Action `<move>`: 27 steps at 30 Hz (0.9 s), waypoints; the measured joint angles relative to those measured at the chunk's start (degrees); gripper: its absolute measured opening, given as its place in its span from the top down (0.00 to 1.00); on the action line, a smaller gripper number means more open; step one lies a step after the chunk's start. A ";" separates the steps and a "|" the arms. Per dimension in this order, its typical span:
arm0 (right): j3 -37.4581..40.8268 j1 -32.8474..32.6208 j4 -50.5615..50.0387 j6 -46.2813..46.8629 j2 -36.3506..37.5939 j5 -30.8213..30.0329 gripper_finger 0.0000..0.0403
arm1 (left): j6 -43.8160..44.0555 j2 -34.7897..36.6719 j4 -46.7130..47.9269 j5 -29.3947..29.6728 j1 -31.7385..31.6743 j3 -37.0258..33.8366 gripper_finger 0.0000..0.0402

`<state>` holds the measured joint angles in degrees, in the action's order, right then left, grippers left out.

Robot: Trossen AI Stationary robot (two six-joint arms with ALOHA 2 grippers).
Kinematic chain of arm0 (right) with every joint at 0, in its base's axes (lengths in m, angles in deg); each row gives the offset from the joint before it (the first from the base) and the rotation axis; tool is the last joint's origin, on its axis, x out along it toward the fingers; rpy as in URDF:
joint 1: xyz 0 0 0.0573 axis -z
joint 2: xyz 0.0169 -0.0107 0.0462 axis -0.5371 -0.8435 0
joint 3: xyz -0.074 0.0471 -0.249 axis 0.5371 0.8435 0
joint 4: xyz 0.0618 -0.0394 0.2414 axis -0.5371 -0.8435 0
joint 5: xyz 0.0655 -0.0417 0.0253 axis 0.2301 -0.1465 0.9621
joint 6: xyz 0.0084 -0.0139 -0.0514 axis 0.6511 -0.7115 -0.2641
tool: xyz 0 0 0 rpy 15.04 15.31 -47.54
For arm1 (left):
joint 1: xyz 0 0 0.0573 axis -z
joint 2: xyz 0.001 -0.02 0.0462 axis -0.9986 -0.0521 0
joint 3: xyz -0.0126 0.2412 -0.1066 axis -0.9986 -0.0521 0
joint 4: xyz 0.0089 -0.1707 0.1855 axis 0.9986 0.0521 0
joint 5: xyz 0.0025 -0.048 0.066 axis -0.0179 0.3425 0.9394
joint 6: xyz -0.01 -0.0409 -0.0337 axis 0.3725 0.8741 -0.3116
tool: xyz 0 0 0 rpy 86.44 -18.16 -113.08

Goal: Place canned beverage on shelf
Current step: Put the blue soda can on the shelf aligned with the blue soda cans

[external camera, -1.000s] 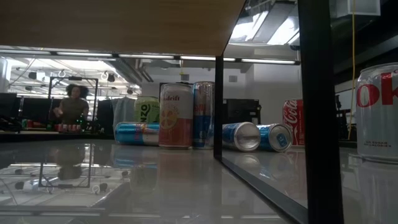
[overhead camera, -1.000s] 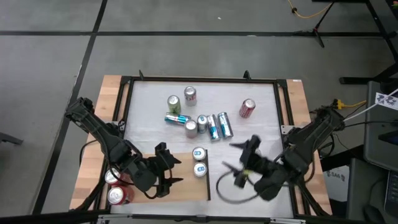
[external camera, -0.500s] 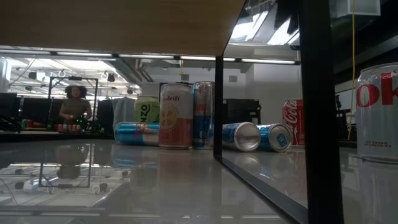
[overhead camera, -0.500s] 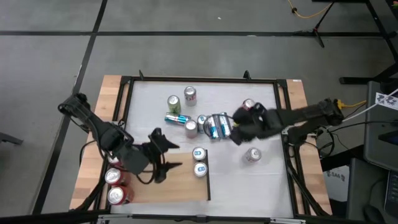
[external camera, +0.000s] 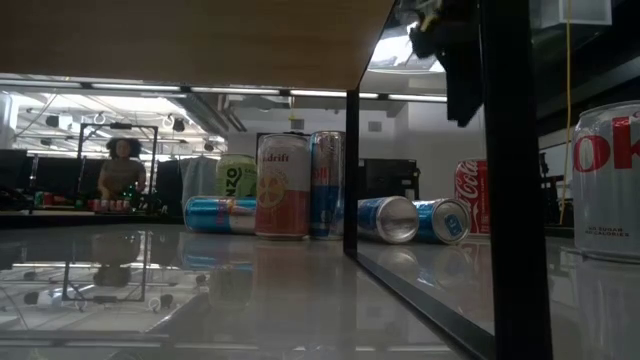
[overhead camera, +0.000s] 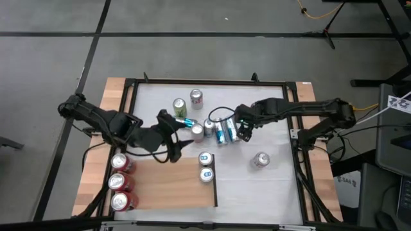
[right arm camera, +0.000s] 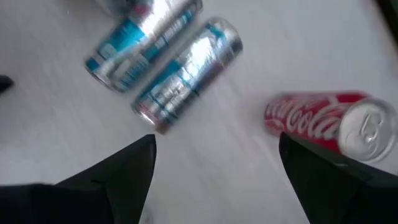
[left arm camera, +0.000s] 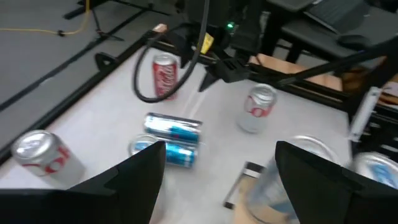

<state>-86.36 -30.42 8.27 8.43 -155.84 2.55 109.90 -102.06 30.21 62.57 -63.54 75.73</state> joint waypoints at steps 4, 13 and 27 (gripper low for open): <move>5.94 2.17 6.13 -0.87 2.60 3.46 0.19 | -0.93 0.00 0.87 -1.44 -2.74 0.00 0.27; 13.71 2.84 17.64 0.93 6.93 5.64 0.19 | -1.39 -0.02 1.85 -7.16 -8.70 0.00 0.27; 22.67 2.84 28.39 5.85 6.88 5.10 0.19 | -1.39 -0.02 1.89 -10.61 -12.65 0.00 0.27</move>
<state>-63.69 -27.58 36.66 14.28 -148.96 7.64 108.51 -102.08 32.10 51.97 -76.18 75.73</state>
